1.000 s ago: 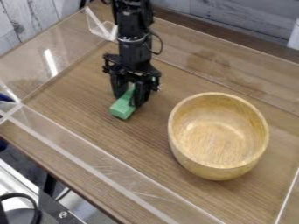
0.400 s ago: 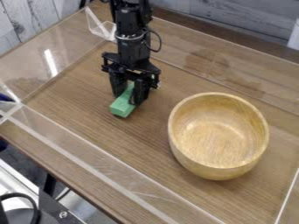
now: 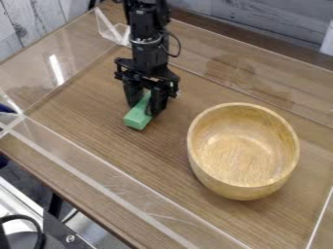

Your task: Remove the green block from inside the brown bowl and put it on the table

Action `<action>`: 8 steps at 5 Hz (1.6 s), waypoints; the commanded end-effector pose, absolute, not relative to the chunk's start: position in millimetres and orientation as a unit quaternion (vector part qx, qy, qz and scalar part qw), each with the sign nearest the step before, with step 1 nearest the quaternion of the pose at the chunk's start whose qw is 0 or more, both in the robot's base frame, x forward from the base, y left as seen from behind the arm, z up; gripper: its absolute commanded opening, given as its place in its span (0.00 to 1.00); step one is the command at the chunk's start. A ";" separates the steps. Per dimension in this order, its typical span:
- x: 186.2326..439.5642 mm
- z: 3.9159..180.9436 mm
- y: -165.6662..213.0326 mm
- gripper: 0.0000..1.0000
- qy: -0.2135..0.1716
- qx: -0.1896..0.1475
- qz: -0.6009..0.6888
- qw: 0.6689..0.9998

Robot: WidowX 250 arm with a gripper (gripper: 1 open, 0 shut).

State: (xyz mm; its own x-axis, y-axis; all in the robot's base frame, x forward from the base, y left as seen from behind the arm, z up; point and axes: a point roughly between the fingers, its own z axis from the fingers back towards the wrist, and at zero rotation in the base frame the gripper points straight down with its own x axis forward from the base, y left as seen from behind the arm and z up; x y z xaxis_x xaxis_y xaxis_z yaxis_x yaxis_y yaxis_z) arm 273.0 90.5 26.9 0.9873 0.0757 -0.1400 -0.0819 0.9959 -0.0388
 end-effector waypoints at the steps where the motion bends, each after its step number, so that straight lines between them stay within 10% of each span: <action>1: 286.5 39.4 97.0 0.00 0.038 -0.016 0.045 0.998; 8: 294.4 34.2 98.2 0.00 0.035 -0.030 0.054 0.997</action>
